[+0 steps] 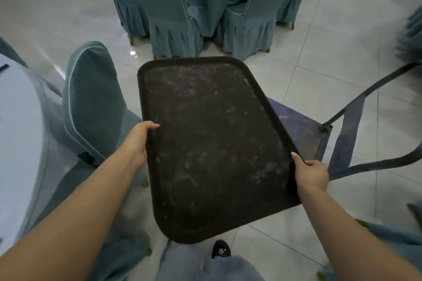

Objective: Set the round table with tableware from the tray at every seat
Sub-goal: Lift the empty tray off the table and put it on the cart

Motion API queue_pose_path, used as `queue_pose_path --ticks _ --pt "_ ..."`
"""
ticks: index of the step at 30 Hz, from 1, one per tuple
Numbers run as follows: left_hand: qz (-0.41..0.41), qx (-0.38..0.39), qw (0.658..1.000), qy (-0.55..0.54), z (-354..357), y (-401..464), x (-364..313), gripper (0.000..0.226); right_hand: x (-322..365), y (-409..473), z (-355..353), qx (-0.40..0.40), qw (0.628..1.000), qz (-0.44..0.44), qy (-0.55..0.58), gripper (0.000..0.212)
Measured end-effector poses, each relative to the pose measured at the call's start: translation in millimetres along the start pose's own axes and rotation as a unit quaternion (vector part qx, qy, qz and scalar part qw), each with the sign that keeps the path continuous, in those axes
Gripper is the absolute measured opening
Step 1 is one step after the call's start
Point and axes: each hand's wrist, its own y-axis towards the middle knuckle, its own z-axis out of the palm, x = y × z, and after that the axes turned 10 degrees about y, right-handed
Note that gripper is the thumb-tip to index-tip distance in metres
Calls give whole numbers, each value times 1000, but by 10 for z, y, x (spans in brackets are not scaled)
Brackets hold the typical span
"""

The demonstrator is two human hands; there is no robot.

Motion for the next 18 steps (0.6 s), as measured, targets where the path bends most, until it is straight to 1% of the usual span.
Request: queue_pose_path --ticks 5,8,12,15,18 --pt "-3 22 998 66 96 515 -256 25 95 183 324 -21 999 33 8 49" --pt "-12 39 997 70 118 906 -435 30 225 301 579 -45 998 40 10 48" --pt "-21 40 996 77 164 1456 -715 29 400 461 974 -66 996 51 24 42" --pt "-24 32 995 94 272 1971 -848 30 449 689 1314 -85 994 59 34 45" --pt "-18 9 995 95 418 2485 -813 28 311 937 1627 -102 992 66 36 44"
